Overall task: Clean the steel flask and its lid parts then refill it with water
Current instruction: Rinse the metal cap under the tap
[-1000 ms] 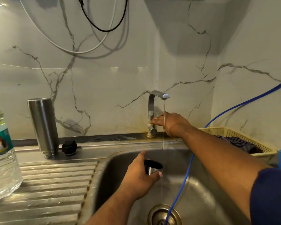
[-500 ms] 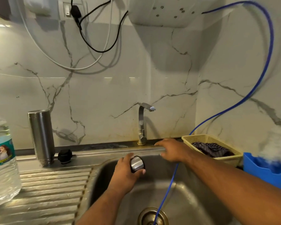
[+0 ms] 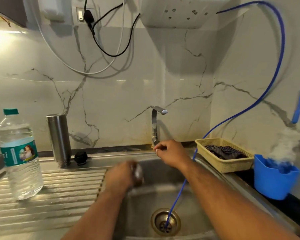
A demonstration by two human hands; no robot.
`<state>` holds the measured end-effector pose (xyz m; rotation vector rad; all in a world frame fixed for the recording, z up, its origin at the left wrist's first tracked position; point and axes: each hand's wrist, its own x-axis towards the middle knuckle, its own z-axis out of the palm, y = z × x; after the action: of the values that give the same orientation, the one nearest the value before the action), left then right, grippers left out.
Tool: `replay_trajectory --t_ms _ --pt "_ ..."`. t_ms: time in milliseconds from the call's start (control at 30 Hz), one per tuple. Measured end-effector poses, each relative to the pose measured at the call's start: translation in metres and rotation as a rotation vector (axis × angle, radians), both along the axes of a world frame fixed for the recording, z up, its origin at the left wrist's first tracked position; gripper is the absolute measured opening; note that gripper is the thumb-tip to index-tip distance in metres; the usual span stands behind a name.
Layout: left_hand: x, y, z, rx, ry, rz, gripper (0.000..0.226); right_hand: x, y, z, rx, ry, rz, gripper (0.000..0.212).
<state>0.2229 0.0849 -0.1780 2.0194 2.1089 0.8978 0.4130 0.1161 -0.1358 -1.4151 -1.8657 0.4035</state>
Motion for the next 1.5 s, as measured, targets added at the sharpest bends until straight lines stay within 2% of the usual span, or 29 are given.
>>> replay_trajectory --t_ms 67,167,267,367,433,500,633,733,933,1033,1133,1300,1500 --pt "0.001 0.002 -0.005 -0.021 0.054 0.011 0.049 -0.004 0.001 -0.025 -0.031 0.017 -0.024 0.015" --pt "-0.001 0.013 -0.006 0.065 -0.007 0.011 0.069 -0.003 0.005 -0.057 -0.103 -0.072 0.009 0.024" --pt "0.004 0.017 -0.012 -0.052 0.098 -0.049 0.085 -0.007 0.004 -0.061 -0.142 -0.004 0.103 0.036" --pt "0.012 0.018 -0.01 0.029 0.105 -0.103 0.086 -0.011 0.002 -0.058 -0.169 0.048 0.177 0.043" --pt "0.019 0.016 -0.004 0.066 0.196 -0.14 0.088 -0.012 0.005 -0.059 -0.187 0.028 0.192 0.048" --pt "0.024 0.009 -0.004 0.087 0.255 -0.162 0.096 -0.012 0.003 -0.058 -0.209 0.073 0.194 0.042" --pt "0.018 -0.01 0.004 0.11 0.213 -0.229 0.102 -0.019 -0.01 -0.054 -0.216 0.158 0.223 0.035" --pt "-0.007 -0.025 0.01 0.075 0.207 -0.236 0.098 -0.024 -0.018 -0.053 -0.248 0.186 0.254 0.048" --pt "-0.124 -0.026 -0.008 0.057 0.359 -0.134 0.061 -0.035 -0.022 -0.056 -0.187 0.012 0.243 0.058" --pt "-0.149 -0.018 -0.017 -0.003 0.21 -0.109 0.06 -0.059 -0.018 -0.047 -0.154 -0.063 0.257 0.062" --pt "-0.149 -0.005 -0.011 0.079 0.114 -0.096 0.055 -0.096 -0.001 -0.023 -0.114 -0.13 0.27 0.065" --pt "-0.154 0.003 -0.018 0.041 0.121 -0.067 0.053 -0.17 0.052 0.006 -0.055 -0.185 0.242 0.065" --pt "-0.169 0.012 -0.022 0.019 0.126 0.013 0.049 -0.234 0.092 -0.01 -0.082 -0.241 0.19 0.057"
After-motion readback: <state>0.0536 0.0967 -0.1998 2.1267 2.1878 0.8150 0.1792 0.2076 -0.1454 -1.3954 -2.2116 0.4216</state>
